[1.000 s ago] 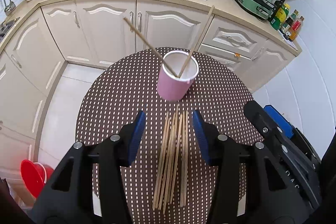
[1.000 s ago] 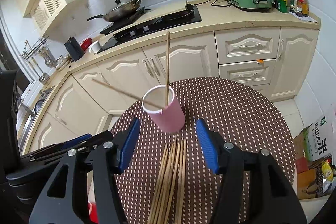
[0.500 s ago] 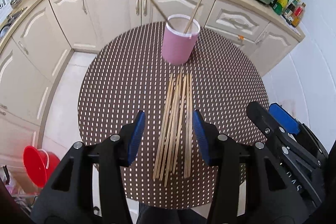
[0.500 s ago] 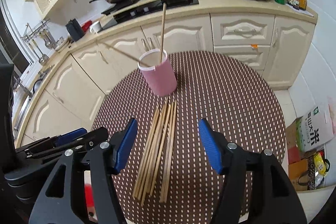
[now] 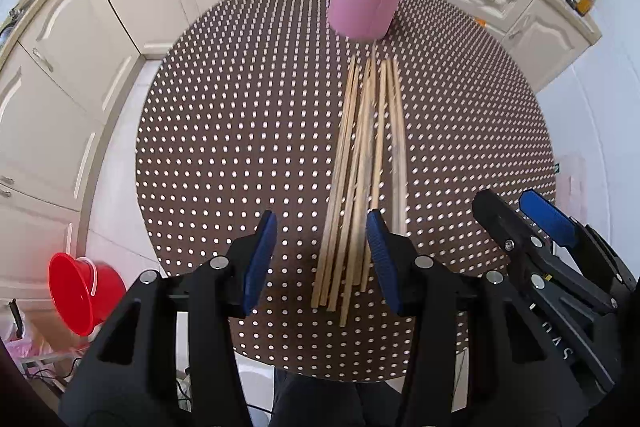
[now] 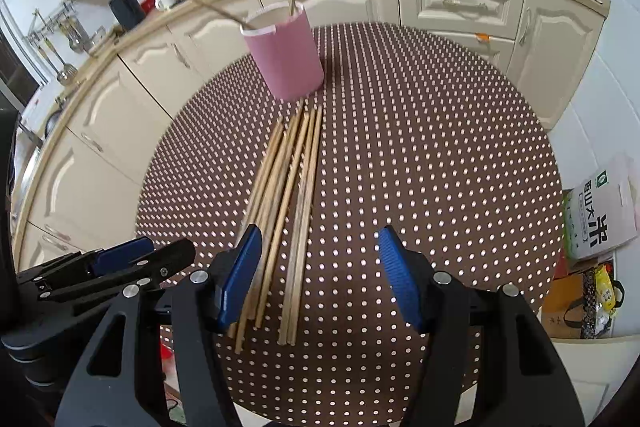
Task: Organize utensils
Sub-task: 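Move both open tools back down to the chopstick bundle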
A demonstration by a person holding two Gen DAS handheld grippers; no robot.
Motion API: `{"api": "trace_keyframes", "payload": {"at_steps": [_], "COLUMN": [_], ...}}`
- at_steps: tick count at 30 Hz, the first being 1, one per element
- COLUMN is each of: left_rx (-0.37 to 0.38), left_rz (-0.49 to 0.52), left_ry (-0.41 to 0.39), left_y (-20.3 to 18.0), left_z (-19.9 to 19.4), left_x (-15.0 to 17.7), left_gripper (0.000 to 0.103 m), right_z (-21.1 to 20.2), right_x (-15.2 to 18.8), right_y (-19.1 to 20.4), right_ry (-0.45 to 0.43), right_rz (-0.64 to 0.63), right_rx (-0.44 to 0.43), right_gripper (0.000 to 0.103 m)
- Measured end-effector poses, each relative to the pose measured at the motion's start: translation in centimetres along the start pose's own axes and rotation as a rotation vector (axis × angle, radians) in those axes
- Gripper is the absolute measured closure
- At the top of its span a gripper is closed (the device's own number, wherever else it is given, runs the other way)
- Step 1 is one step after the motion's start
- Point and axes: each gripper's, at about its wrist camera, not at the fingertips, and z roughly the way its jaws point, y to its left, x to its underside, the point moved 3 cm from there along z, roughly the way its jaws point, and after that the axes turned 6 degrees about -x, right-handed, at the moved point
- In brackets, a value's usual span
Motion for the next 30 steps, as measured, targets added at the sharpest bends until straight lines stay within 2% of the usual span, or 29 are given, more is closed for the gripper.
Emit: {"api": "trace_keyframes", "payload": {"at_steps": [9, 16, 24, 28, 30], "left_rx": [-0.012, 0.000, 0.029, 0.017, 0.012], "left_rz": [0.029, 0.019, 0.031, 0.052, 0.051], "left_ry": [0.083, 0.124, 0.129, 0.132, 0.134], "left_y": [0.3, 0.6, 0.2, -0.5, -0.6], "left_z": [5.1, 7.3, 8.1, 8.7, 9.0], "left_x": [0.4, -0.7, -2.5, -3.7, -4.3], "left_gripper": [0.056, 0.056, 0.053, 0.052, 0.052], "right_z": [4.2, 6.9, 7.5, 8.0, 8.0], "right_x": [1.1, 1.7, 0.7, 0.0, -0.2], "right_y": [-0.9, -1.3, -1.5, -1.6, -1.7], "right_ry": [0.085, 0.137, 0.118, 0.129, 0.129], "right_rz": [-0.010, -0.019, -0.023, -0.033, -0.016], "right_rx": [0.047, 0.086, 0.117, 0.151, 0.139], "right_gripper": [0.045, 0.045, 0.045, 0.045, 0.045]}}
